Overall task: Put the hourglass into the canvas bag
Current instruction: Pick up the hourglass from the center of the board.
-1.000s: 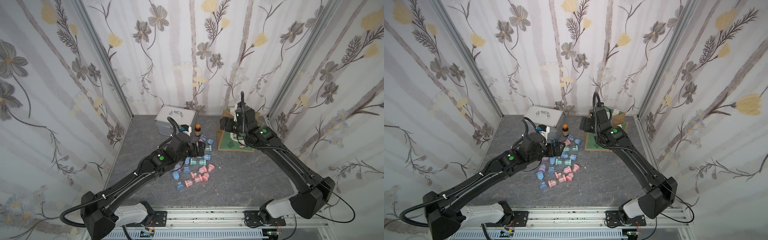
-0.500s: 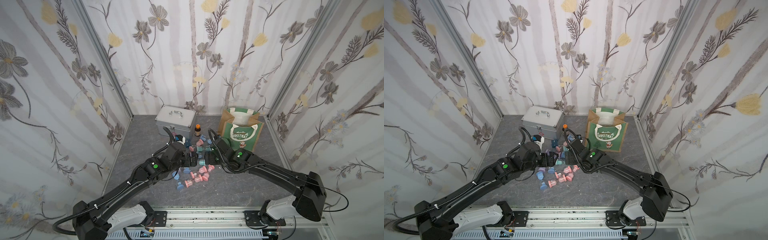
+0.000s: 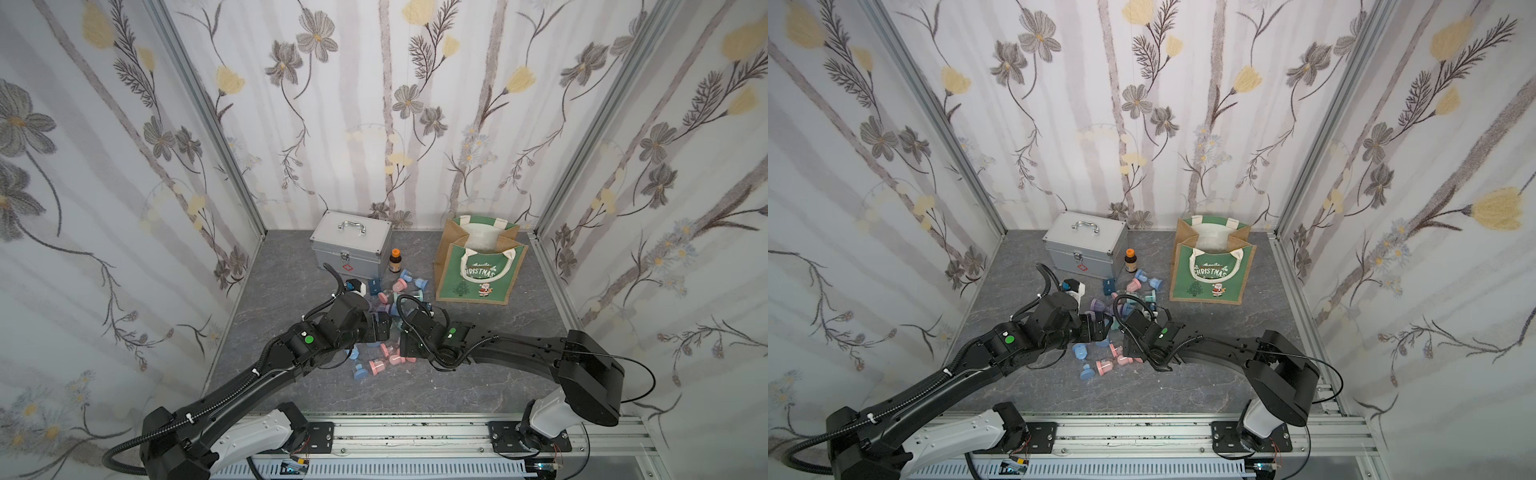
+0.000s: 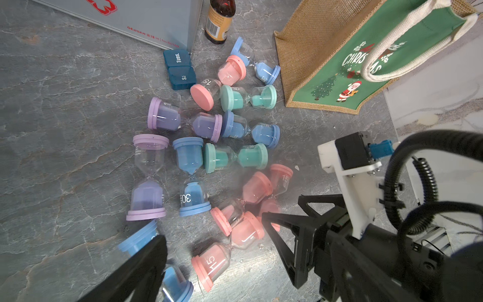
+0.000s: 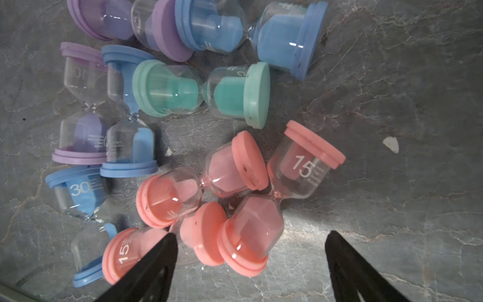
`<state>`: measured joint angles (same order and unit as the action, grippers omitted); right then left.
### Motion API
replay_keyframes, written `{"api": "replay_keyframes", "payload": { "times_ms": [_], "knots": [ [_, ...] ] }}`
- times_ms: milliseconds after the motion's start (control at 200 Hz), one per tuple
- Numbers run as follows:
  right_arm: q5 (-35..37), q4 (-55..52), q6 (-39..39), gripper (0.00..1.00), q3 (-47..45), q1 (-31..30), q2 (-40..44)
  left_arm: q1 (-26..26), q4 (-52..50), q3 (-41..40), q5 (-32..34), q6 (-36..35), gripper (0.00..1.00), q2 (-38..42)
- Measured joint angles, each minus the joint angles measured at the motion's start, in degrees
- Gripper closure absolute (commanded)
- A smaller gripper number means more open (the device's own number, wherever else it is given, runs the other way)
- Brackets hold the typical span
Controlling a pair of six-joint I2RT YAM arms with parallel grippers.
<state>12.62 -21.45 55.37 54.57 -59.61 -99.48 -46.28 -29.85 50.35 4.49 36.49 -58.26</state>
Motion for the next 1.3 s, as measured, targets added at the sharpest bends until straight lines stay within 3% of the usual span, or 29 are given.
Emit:
{"api": "replay_keyframes", "payload": {
  "times_ms": [380, 1299],
  "knots": [
    [2.47, 0.13, 2.05, 0.21, -2.60, -0.11, -2.67, 0.00, -0.22, -0.66, 0.48, 0.59, 0.00, 0.24],
    [5.84, -1.77, 2.62, 0.58, -6.49, -2.19, -3.10, 0.00, 0.13, 0.02, 0.22, 0.59, 0.00, -2.58]
  ]
}}
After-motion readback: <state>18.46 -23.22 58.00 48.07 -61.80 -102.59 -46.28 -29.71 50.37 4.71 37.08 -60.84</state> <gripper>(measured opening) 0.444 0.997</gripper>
